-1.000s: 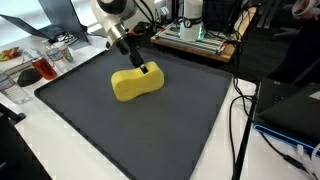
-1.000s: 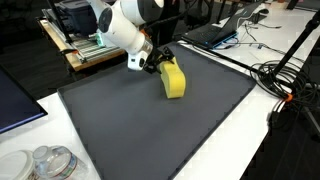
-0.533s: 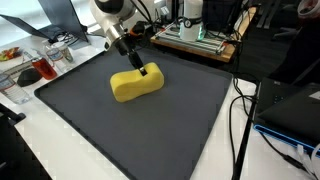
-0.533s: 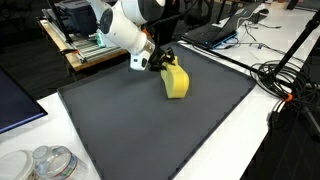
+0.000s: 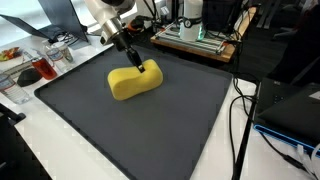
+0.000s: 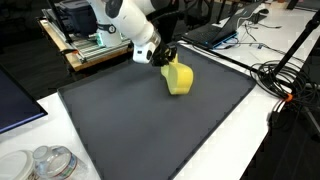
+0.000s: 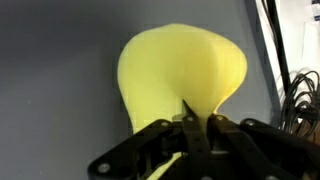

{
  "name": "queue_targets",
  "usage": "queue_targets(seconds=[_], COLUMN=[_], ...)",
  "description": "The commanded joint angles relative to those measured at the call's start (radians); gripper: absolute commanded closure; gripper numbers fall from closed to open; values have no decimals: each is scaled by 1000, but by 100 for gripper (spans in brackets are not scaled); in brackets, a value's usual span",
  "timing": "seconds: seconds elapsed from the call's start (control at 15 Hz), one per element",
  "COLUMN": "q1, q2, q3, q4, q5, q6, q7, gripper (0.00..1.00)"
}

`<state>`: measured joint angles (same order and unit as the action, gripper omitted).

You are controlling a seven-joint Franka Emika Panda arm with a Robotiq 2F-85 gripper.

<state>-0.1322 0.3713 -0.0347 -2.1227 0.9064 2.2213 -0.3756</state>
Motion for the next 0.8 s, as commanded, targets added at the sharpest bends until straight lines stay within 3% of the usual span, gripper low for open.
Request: queue_targets(seconds=[0.0,0.33,0.73], q1=[91,231,235], q2=[-146,-279,-363], q3=[-33,-59,46], q4=[-35,2,112], q5=[-267,-686,-1126], q6=[27,-50,-277], q7=[256,613,865], gripper=[95,94,94])
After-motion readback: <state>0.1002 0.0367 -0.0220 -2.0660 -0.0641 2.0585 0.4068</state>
